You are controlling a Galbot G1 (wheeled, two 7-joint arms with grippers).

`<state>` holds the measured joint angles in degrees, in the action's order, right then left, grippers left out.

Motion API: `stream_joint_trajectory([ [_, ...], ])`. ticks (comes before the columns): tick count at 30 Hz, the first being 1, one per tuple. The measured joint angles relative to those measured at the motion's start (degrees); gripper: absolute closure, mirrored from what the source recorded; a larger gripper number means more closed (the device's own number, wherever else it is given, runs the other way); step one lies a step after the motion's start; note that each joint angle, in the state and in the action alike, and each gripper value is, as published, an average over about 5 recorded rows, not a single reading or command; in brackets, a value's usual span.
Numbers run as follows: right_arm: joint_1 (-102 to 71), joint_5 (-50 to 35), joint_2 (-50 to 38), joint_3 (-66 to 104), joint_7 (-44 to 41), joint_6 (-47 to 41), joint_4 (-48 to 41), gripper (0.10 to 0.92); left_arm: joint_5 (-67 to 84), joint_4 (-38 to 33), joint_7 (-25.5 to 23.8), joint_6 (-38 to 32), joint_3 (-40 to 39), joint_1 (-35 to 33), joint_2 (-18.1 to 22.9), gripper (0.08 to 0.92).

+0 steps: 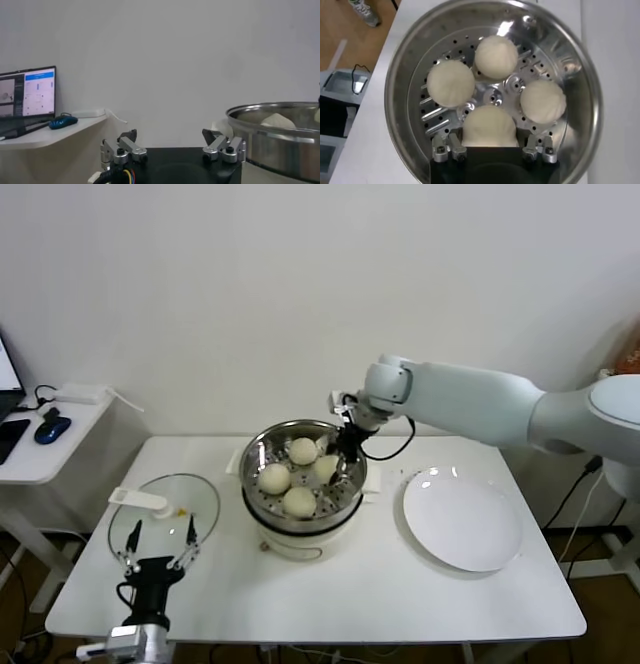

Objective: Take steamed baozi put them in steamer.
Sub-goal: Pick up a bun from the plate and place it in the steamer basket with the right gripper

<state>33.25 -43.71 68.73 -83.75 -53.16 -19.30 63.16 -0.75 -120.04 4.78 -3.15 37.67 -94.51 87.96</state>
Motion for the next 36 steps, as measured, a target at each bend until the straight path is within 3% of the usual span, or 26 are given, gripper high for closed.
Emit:
stream_joint_trajectory([
  [24,-4.09,3.83,0.77,1.72,0.35,0.11,-3.73,0.336,-0.18,0.57,-0.01,0.16,-0.32,0.41,-0.07,0.177],
  [31,-4.46,3.9,1.35,2.43,0.39,0.22,-4.25,0.222,-0.18,0.52,0.0,0.3,-0.23,0.48,-0.16,0.177],
  [36,-4.23,3.8,1.15,2.93,-0.14,0.48,-3.85,0.203,-0.2,0.48,0.01,0.4,-0.22,0.51,-0.17,0.177],
])
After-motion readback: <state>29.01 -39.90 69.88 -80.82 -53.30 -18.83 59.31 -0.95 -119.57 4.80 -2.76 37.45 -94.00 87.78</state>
